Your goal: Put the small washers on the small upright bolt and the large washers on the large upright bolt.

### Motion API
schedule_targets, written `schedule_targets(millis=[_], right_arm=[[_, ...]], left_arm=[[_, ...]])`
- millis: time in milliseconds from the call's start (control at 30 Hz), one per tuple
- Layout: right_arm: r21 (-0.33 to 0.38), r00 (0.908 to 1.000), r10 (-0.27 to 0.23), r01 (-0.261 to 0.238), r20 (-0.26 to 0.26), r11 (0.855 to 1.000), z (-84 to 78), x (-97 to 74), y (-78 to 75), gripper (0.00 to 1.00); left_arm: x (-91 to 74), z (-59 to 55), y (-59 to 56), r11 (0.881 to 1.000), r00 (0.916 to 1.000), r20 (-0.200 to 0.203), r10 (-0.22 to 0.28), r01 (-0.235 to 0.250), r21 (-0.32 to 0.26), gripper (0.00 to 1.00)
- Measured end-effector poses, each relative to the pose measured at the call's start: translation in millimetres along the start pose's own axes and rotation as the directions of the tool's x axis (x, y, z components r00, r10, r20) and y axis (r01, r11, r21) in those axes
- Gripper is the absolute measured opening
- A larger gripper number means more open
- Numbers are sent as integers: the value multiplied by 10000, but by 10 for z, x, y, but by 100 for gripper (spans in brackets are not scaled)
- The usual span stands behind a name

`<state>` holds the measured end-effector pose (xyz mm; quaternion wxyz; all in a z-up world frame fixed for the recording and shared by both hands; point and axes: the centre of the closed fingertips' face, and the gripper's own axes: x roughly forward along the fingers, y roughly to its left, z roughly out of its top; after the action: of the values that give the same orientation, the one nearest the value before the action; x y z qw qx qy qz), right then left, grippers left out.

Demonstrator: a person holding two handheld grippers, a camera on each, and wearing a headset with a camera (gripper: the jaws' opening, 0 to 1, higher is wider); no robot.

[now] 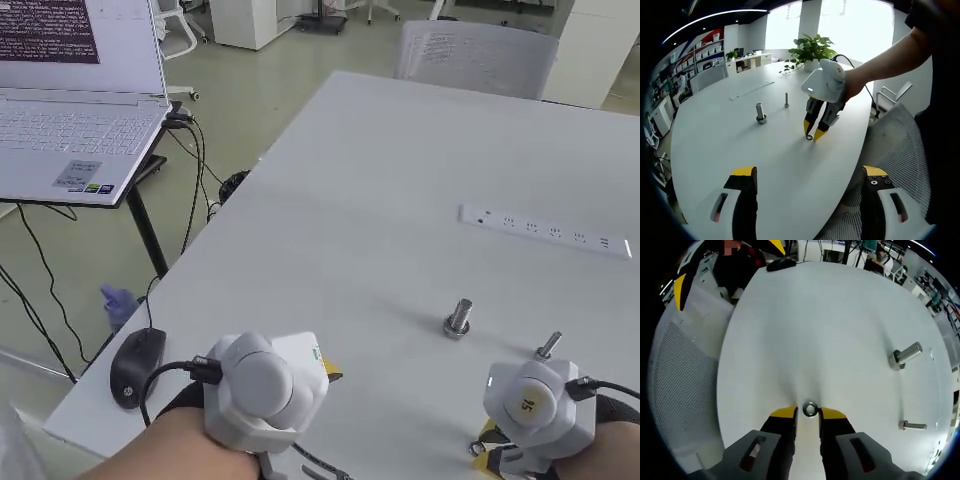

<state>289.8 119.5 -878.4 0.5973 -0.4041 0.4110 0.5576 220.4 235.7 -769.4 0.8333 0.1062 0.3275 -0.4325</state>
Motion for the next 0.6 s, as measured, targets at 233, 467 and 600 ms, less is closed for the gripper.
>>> schedule_targets(millis=[233,467,600], right_arm=[[-284,9998,-41,36,-199,9996,-4,6,-3,14],[-76,9995,-38,35,-312,10000,-4,9,-14,13],[217,9996,-31,37,-271,9998,-5,9,-22,13]], left_arm=[[-7,3,4,10000,10000,8,16,-16,-9,85],[-1,-13,-15,10000,10000,-11,-4,4,-40,84],[-3,-6,-21,10000,10000,14,-10,10,-59,84]])
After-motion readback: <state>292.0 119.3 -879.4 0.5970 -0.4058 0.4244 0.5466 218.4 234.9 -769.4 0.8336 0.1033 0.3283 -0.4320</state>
